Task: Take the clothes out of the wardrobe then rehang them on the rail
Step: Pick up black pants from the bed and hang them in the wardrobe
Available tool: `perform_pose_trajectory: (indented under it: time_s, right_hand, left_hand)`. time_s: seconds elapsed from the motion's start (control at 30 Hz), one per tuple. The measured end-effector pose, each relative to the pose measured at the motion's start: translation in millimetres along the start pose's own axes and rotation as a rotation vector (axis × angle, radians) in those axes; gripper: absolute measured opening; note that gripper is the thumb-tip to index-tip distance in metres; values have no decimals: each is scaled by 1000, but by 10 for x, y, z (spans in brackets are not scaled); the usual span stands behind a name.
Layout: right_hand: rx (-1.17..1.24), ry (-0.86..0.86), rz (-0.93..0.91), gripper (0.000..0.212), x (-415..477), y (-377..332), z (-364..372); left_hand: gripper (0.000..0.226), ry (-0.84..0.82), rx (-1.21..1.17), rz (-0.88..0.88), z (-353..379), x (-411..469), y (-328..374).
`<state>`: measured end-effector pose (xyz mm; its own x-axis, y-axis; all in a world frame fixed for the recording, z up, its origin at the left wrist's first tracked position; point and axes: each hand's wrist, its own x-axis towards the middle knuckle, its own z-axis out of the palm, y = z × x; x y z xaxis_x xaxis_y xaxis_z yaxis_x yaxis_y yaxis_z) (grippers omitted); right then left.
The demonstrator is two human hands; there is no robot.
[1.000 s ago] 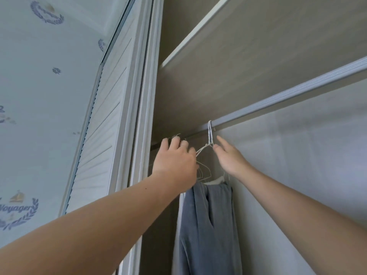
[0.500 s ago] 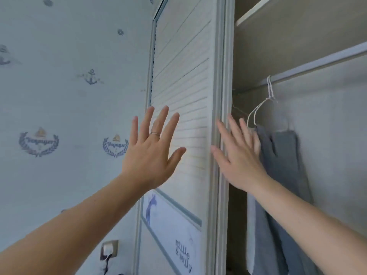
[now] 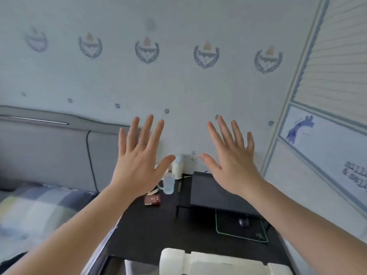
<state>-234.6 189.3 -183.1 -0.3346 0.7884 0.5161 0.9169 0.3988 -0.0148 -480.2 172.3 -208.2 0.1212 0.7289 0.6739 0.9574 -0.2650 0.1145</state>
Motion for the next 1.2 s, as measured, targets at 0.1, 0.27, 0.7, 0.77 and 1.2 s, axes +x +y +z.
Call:
perform_pose_trajectory:
  time_s: [0.1, 0.27, 0.7, 0.77, 1.2]
  right_hand:
    - [54, -102, -114, 73, 101, -655, 571]
    - [176, -245, -309, 73, 219, -1742, 1438]
    - [411, -605, -685, 76, 544, -3931, 3233]
    - [414, -657, -732, 76, 548, -4137, 3462]
    - [296, -858, -830, 72, 395, -5155, 4343]
  left_hand:
    - [81, -71, 68, -158, -34, -595, -667]
    - [80, -179, 214, -424, -110, -1532, -1565]
    - [80, -384, 407, -1046, 99, -3056, -2954]
    - [80, -388, 385, -1133, 130, -3201, -3064]
    - [75, -433, 231, -1483, 200, -4086, -3838]
